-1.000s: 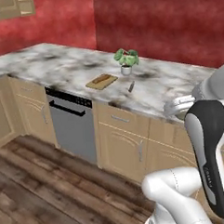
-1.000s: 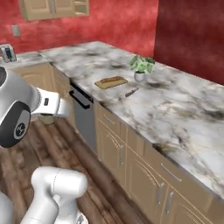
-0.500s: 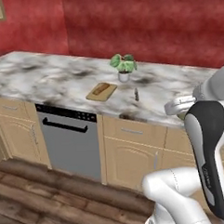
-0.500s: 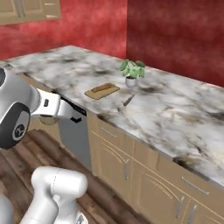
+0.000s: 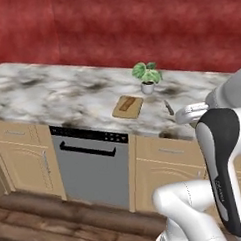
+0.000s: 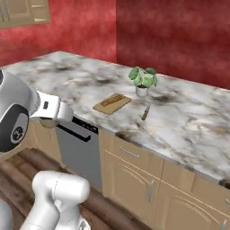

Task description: Retrieve the sausage and cheese from the fridge and place them on the cutting board on the counter.

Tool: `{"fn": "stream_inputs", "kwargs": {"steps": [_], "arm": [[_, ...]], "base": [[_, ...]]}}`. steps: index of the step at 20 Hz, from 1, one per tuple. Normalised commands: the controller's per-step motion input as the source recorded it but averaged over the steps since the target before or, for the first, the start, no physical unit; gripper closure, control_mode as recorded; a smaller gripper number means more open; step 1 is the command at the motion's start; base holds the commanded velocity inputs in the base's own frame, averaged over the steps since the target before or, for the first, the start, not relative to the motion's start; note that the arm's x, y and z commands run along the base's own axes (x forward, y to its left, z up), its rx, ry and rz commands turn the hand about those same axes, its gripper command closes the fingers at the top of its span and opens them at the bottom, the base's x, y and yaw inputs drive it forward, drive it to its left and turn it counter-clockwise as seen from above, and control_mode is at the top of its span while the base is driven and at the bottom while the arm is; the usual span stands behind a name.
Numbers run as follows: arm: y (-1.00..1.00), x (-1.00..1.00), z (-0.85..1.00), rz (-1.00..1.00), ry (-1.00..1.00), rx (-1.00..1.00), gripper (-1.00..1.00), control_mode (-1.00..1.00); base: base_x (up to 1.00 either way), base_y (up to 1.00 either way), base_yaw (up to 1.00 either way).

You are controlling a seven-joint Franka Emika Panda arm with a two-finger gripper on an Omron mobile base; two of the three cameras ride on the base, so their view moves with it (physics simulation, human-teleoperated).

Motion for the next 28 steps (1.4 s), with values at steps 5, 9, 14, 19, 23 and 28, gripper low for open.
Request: {"fn": "stream_inputs", "kwargs": {"steps": [5, 9, 14, 19, 23, 28], "arm": [[0.00, 0.00, 0.00, 0.00, 0.00, 0.00, 1.00, 1.00], [0.00, 0.00, 0.00, 0.00, 0.00, 0.00, 1.00, 1.00], [0.00, 0.00, 0.00, 0.00, 0.00, 0.00, 1.00, 1.00], [0.00, 0.00, 0.00, 0.00, 0.00, 0.00, 1.00, 1.00], [0.00, 0.00, 0.00, 0.00, 0.00, 0.00, 1.00, 1.00], [0.00, 0.00, 0.00, 0.00, 0.00, 0.00, 1.00, 1.00]], "base": [[0.53, 0.06, -0.40], [0.47, 0.01, -0.53], [0.68, 0.72, -0.36], [0.49, 1.00, -0.17], [0.86, 0.54, -0.15], [1.00, 0.35, -0.13]]}}
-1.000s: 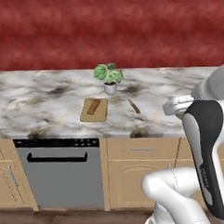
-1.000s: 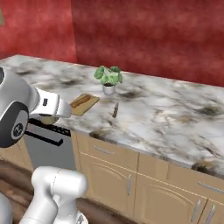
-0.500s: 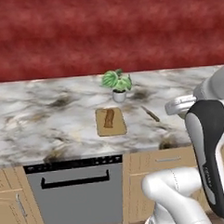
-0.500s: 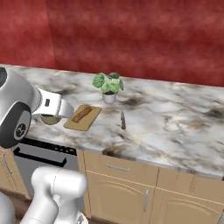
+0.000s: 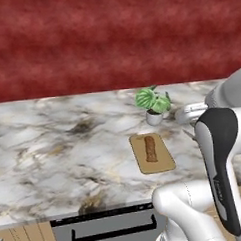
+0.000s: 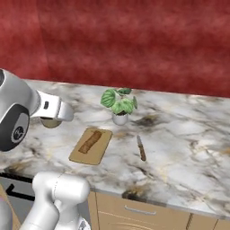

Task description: Retrieve the sausage and cheese from the fridge and place them on the cutting board on the counter.

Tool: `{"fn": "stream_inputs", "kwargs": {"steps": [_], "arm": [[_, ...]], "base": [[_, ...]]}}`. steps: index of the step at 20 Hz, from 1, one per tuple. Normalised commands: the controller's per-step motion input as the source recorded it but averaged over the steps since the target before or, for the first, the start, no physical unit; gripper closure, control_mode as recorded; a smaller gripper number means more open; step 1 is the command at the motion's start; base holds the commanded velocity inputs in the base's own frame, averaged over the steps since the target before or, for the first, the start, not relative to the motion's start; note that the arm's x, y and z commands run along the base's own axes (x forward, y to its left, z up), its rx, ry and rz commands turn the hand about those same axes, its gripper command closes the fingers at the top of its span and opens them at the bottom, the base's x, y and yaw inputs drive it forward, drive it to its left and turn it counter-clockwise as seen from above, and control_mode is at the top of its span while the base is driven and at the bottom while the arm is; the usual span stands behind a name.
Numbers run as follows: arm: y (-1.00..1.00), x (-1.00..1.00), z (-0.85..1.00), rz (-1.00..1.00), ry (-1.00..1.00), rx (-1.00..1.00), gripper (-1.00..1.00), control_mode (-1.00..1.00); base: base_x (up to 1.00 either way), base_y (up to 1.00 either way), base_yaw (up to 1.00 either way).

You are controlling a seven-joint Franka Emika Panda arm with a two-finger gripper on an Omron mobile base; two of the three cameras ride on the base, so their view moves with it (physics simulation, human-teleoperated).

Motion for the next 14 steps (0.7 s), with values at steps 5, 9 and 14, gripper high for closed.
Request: {"fn": "stream_inputs", "kwargs": {"steps": [5, 9, 14], "arm": [[0.00, 0.05, -0.03, -0.01, 0.04, 0.00, 1.00, -1.00], [0.04, 0.28, -0.21, 0.01, 0.15, 0.00, 1.00, -1.00], [0.26, 0.72, -0.25, 0.12, 0.33, 0.00, 1.00, -1.00]], "base": [[0.46, 0.00, -0.05], [0.00, 0.00, 0.00], [0.00, 0.00, 0.00]]}}
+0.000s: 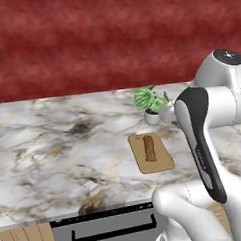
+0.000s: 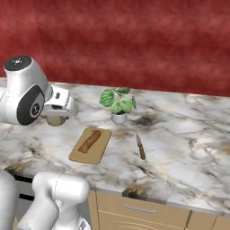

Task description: Retrieve the sausage and cheese from the fridge and place them on the cutting board on the counter.

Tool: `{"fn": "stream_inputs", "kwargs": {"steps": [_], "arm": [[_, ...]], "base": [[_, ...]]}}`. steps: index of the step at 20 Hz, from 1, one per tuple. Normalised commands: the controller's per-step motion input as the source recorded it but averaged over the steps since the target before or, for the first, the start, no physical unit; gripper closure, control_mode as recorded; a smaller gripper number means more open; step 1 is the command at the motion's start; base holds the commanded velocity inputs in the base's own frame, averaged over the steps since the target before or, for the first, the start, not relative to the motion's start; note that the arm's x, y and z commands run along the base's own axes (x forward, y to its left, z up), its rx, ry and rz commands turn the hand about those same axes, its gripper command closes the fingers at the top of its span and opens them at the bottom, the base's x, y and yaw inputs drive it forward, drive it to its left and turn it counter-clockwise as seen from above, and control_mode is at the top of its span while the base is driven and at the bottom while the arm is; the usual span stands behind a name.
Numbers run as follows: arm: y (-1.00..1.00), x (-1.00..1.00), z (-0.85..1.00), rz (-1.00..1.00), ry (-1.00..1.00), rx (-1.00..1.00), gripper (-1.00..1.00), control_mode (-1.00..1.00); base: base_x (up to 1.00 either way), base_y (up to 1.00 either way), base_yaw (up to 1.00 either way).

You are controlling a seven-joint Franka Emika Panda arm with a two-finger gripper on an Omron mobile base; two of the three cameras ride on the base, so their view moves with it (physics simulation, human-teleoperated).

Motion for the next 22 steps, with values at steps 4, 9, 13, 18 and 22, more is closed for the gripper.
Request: {"fn": "stream_inputs", "kwargs": {"steps": [4, 9, 13, 18, 22], "arm": [[0.24, 0.67, -0.43, 0.13, 0.12, 0.00, 1.00, -1.00], [0.07, 0.77, -0.60, 0.03, 0.01, 0.00, 1.00, -1.00], [0.00, 0.85, -0.74, 0.00, 0.00, 0.00, 1.00, -1.00], [0.17, 0.80, -0.45, 0.00, 0.10, 0.00, 1.00, -1.00], [0.22, 0.67, -0.47, -0.02, 0.09, -0.04, 1.00, -1.00]], "base": [[0.00, 0.00, 0.00], [0.00, 0.00, 0.00], [0.00, 0.00, 0.00], [0.00, 0.00, 0.00], [0.00, 0.00, 0.00]]}}
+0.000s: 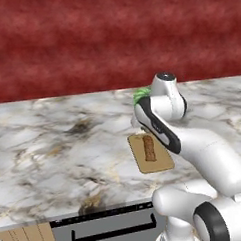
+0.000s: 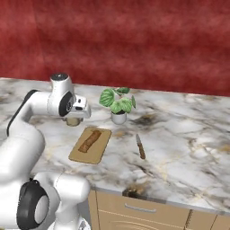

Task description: Retrieve the sausage and cheese from the fridge and place them on the cutting board on the counter.

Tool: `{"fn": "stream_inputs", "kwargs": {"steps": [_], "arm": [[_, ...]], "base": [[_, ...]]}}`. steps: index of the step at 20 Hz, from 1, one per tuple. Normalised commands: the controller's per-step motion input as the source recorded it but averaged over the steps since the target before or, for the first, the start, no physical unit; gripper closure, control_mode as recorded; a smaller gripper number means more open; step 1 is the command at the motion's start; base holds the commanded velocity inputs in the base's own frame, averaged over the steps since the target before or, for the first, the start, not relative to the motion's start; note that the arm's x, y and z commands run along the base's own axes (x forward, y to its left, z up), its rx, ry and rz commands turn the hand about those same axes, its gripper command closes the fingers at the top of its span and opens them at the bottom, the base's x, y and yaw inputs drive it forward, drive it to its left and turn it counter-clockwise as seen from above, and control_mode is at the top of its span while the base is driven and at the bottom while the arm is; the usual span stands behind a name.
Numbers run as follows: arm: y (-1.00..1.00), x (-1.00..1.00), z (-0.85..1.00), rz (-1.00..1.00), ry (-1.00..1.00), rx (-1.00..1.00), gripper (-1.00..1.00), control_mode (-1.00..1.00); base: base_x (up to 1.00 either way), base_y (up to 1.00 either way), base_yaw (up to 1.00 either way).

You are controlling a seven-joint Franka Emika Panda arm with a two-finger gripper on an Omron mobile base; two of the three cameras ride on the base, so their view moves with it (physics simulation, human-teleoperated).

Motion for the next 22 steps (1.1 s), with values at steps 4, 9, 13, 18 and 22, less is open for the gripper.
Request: {"fn": "stream_inputs", "kwargs": {"steps": [4, 9, 13, 18, 22], "arm": [[0.08, 0.59, -0.40, -0.05, 0.09, -0.07, 1.00, -1.00], [0.00, 0.49, -0.38, -0.04, 0.10, -0.03, 1.00, -1.00], [0.00, 0.51, -0.36, -0.01, 0.11, 0.00, 1.00, -1.00], [0.00, 0.43, -0.41, 0.00, 0.09, 0.00, 1.00, -1.00], [0.00, 0.36, -0.42, -0.01, 0.07, 0.00, 1.00, -1.00]], "base": [[0.00, 0.00, 0.00], [0.00, 0.00, 0.00], [0.00, 0.00, 0.00], [0.00, 0.00, 0.00], [0.00, 0.00, 0.00]]}}
